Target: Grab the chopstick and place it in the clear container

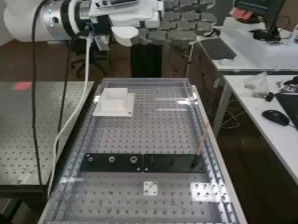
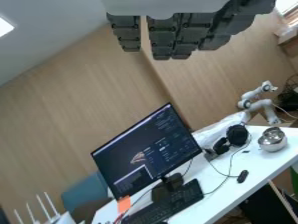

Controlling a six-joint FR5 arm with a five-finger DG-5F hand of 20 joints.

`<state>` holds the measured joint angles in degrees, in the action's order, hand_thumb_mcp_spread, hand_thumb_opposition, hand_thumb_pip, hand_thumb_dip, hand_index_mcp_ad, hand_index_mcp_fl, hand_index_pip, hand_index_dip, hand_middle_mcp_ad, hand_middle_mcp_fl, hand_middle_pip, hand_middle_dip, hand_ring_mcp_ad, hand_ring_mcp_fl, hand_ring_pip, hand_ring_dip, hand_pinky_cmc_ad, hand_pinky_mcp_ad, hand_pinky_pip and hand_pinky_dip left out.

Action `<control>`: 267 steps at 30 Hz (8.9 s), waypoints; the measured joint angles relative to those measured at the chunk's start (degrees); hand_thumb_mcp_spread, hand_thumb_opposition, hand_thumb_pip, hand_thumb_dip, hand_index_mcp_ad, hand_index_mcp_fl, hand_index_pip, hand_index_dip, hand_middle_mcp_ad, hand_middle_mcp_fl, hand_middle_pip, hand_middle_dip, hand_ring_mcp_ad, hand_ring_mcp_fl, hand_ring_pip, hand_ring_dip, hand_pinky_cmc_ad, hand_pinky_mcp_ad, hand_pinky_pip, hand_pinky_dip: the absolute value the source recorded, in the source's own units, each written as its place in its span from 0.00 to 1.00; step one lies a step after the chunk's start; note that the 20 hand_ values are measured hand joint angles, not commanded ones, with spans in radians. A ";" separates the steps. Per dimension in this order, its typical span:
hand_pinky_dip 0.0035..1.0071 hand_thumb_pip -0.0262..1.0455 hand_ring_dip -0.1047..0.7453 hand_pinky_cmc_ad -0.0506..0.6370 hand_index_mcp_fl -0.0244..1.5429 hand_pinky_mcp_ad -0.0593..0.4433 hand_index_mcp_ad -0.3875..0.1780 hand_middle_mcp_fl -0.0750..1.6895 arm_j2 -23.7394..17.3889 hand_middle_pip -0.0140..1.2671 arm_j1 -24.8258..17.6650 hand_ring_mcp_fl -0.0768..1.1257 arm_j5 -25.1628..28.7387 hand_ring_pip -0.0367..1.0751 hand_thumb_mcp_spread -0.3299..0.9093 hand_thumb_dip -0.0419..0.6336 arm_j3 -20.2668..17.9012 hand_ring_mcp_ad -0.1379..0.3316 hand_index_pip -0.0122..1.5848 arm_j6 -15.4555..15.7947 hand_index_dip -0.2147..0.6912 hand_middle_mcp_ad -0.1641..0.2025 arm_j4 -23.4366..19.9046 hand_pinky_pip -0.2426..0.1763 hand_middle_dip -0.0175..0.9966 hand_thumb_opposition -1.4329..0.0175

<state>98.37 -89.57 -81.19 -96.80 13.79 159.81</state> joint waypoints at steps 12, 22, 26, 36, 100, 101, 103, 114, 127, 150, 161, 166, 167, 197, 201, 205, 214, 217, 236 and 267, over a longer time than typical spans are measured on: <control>0.14 0.64 0.33 0.31 0.22 0.39 0.41 0.28 8.35 0.08 5.36 0.12 -3.30 0.08 0.58 0.54 3.48 0.22 0.12 -10.31 0.55 0.51 -3.52 0.52 0.49 0.60; 0.16 0.69 0.38 0.48 0.22 0.51 0.41 0.32 13.31 0.09 9.04 0.17 -6.82 0.11 0.58 0.60 7.06 0.22 0.27 -14.53 0.64 0.53 -4.61 0.48 0.66 0.46; 0.16 0.69 0.38 0.48 0.22 0.51 0.41 0.32 15.94 0.09 10.06 0.17 -6.58 0.11 0.58 0.60 8.70 0.22 0.33 -18.04 0.66 0.52 -4.92 0.48 0.67 0.44; 0.17 0.70 0.48 0.55 0.22 0.57 0.41 0.36 21.73 0.10 11.66 0.21 -6.70 0.11 0.58 0.66 11.93 0.28 0.38 -26.33 0.66 0.52 -5.58 0.48 0.69 0.43; 0.17 0.46 0.66 0.56 0.35 0.58 0.29 0.47 33.61 0.22 11.75 0.39 -5.28 0.11 0.72 0.61 14.72 0.24 0.45 -39.22 0.68 0.53 -6.41 0.57 0.74 0.42; 0.17 0.45 0.66 0.55 0.35 0.58 0.29 0.48 33.67 0.22 11.77 0.39 -5.43 0.11 0.72 0.61 14.84 0.24 0.45 -39.25 0.68 0.52 -6.33 0.57 0.74 0.42; 0.17 0.45 0.66 0.57 0.37 0.58 0.29 0.48 33.73 0.23 11.78 0.40 -5.60 0.11 0.73 0.61 14.94 0.24 0.46 -39.25 0.68 0.52 -6.28 0.57 0.74 0.42; 0.17 0.43 0.67 0.56 0.41 0.58 0.26 0.50 34.12 0.25 12.04 0.42 -5.43 0.11 0.75 0.61 15.48 0.22 0.47 -39.10 0.68 0.52 -5.92 0.58 0.76 0.42; 0.17 0.41 0.68 0.57 0.52 0.64 0.15 0.54 34.09 0.25 12.45 0.46 -5.07 0.13 0.82 0.59 15.79 0.22 0.54 -38.75 0.74 0.52 -6.16 0.61 0.76 0.33; 0.16 0.39 0.70 0.57 0.55 0.67 0.12 0.59 34.37 0.25 12.47 0.51 -5.33 0.13 0.83 0.59 16.54 0.21 0.50 -37.86 0.77 0.52 -5.26 0.64 0.76 0.32; 0.16 0.38 0.71 0.57 0.60 0.68 0.08 0.68 34.13 0.25 12.65 0.50 -5.33 0.13 0.84 0.57 16.38 0.22 0.48 -36.70 0.76 0.51 -4.85 0.64 0.74 0.30; 0.16 0.38 0.70 0.59 0.63 0.68 0.08 0.69 34.06 0.24 12.75 0.51 -5.19 0.12 0.85 0.57 16.43 0.22 0.46 -36.26 0.76 0.52 -4.77 0.64 0.73 0.28; 0.16 0.38 0.70 0.59 0.65 0.68 0.09 0.71 34.06 0.24 12.76 0.52 -5.18 0.12 0.85 0.57 16.46 0.21 0.44 -36.21 0.76 0.52 -4.73 0.64 0.72 0.28; 0.16 0.38 0.72 0.59 0.69 0.74 0.30 0.77 32.37 0.20 12.75 0.53 -7.44 0.13 0.89 0.57 21.98 0.25 0.41 -29.87 0.74 0.53 -1.73 0.65 0.72 0.24; 0.16 0.38 0.72 0.59 0.69 0.74 0.29 0.77 31.30 0.20 12.79 0.53 -7.21 0.13 0.89 0.57 22.40 0.24 0.41 -29.16 0.74 0.52 -0.62 0.65 0.72 0.24; 0.16 0.38 0.72 0.59 0.69 0.74 0.30 0.77 29.22 0.20 12.49 0.53 -6.67 0.13 0.89 0.57 22.34 0.24 0.41 -27.67 0.75 0.52 0.22 0.65 0.72 0.24; 0.16 0.38 0.72 0.59 0.69 0.74 0.30 0.77 22.01 0.20 8.36 0.53 -4.71 0.13 0.89 0.57 17.27 0.24 0.41 -23.90 0.74 0.52 0.36 0.66 0.72 0.24; 0.16 0.38 0.72 0.59 0.69 0.74 0.30 0.77 19.82 0.20 5.82 0.53 -3.18 0.13 0.89 0.57 14.40 0.25 0.41 -23.63 0.75 0.52 -0.12 0.66 0.72 0.24; 0.17 0.38 0.72 0.59 0.69 0.76 0.30 0.77 16.98 0.20 -9.70 0.53 5.43 0.12 0.89 0.57 6.76 0.27 0.41 -28.86 0.74 0.52 1.29 0.66 0.72 0.24; 0.17 0.38 0.73 0.59 0.70 0.76 0.30 0.77 26.30 0.20 -11.80 0.53 0.29 0.12 0.89 0.57 16.99 0.28 0.40 -30.02 0.75 0.52 17.70 0.66 0.72 0.24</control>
<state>124.67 -101.37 -80.91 -79.81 -16.24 177.50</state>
